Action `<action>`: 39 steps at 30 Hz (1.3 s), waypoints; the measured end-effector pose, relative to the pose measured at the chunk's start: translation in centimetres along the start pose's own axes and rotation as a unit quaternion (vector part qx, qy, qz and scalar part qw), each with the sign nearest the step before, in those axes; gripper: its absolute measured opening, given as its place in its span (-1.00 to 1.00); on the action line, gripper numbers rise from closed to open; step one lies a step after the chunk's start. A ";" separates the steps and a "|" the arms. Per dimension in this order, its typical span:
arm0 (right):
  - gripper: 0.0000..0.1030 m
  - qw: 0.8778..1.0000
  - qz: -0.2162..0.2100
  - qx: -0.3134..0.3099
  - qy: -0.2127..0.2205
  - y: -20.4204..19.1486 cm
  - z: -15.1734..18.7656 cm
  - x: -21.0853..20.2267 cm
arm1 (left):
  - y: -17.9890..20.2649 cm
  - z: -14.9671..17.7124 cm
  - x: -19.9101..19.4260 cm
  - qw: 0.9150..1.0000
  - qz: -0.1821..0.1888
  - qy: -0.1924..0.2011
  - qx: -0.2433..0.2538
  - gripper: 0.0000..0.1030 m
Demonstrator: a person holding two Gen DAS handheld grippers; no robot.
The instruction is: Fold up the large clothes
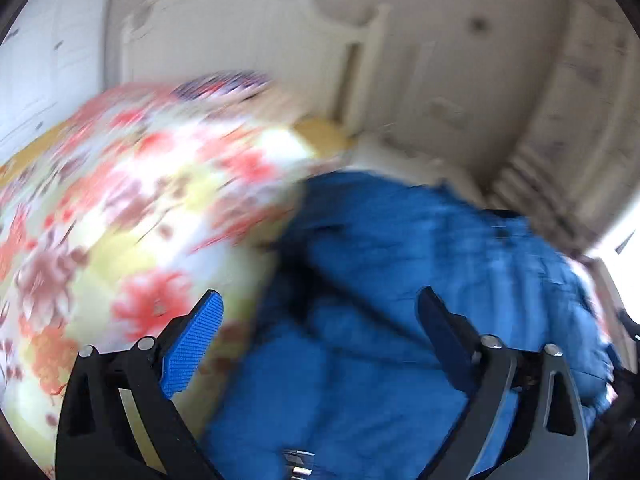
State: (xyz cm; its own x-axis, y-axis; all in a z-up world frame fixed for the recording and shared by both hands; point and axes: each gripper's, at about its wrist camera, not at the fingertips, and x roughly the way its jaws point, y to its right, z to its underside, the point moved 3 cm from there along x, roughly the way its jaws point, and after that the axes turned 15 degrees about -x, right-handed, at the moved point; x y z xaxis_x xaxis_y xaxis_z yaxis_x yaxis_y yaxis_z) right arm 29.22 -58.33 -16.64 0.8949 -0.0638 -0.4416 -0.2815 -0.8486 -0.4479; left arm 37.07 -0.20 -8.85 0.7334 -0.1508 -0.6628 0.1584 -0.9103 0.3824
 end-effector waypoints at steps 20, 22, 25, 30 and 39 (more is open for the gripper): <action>0.66 0.983 -0.104 -0.075 -0.132 -5.4 4.1 -4.2 | -2.3 1.8 5.3 0.996 0.006 -0.087 -0.030 0.87; 0.66 0.979 -0.098 -0.093 -0.153 -6.0 5.4 -3.6 | -2.5 1.7 5.0 0.996 0.008 -0.086 -0.033 0.87; 0.48 0.977 -0.090 -0.093 -0.170 -6.1 6.7 -2.3 | -3.1 1.9 5.7 0.996 0.014 -0.083 -0.043 0.87; -0.35 0.973 -0.104 -0.090 -0.185 -6.7 6.6 -0.8 | -3.5 1.9 5.7 0.995 0.018 -0.082 -0.049 0.87; -0.71 0.928 -0.057 -0.367 -0.021 -16.5 -0.7 -6.0 | -3.6 1.7 5.7 0.995 0.016 -0.082 -0.047 0.87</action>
State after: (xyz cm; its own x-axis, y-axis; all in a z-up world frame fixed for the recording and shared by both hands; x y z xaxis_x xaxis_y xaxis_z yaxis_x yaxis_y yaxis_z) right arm 28.77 -44.29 -6.05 0.8859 0.0552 -0.4606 0.1394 -0.9787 0.1509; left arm 39.59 1.58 -15.08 0.6224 -0.2470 -0.7427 0.2041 -0.8649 0.4586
